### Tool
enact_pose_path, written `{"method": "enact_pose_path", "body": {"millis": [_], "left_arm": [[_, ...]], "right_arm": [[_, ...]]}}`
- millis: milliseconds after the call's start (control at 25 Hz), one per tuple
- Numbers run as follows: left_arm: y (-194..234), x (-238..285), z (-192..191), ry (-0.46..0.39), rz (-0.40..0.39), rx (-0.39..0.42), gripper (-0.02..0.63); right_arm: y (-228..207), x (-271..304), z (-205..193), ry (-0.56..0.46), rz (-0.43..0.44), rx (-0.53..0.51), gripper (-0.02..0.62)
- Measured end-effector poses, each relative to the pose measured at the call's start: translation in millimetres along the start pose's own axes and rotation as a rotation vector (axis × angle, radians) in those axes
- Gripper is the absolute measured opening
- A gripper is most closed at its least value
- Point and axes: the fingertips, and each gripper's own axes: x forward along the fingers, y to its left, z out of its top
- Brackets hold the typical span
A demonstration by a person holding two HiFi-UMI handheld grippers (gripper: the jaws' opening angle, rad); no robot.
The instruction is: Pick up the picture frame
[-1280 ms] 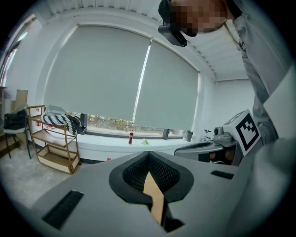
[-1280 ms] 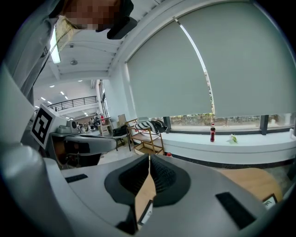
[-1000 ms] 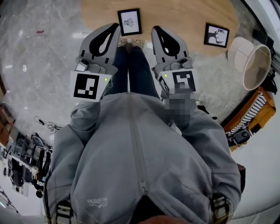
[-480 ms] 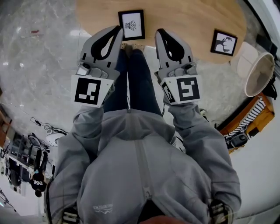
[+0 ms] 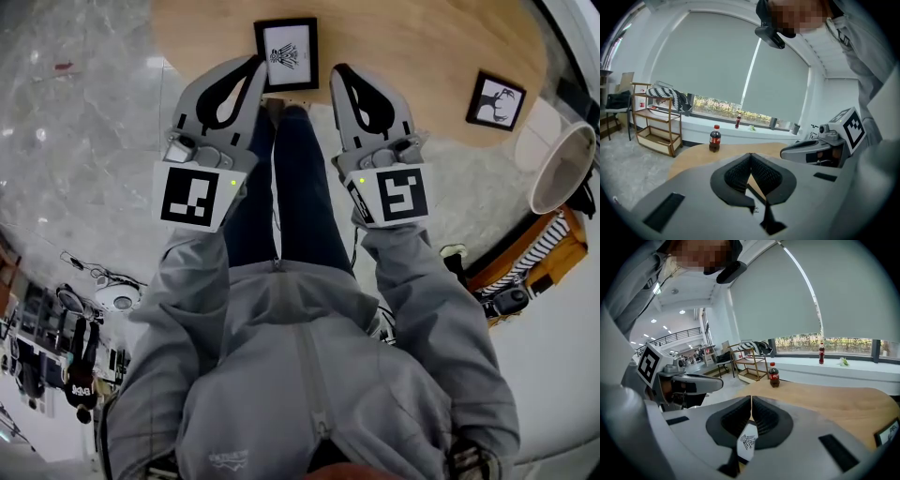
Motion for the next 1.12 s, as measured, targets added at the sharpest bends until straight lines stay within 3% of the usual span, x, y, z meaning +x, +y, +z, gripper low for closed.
{"method": "enact_pose_path", "body": {"millis": [520,840,1120], "left_arm": [[3,25,-75,0.062,-0.032,-0.042,0.018],[8,36,-106,0.107,-0.036,0.021,0.018],[20,41,-130,0.13,-0.014,-0.024,0.018]], "right_arm": [[-12,31,-53,0.032,-0.01,0.016,0.034],[-21,44,-83,0.081,0.0,-0.003,0.034],[-23,55,-102,0.114,0.0,0.013,0.034]]}}
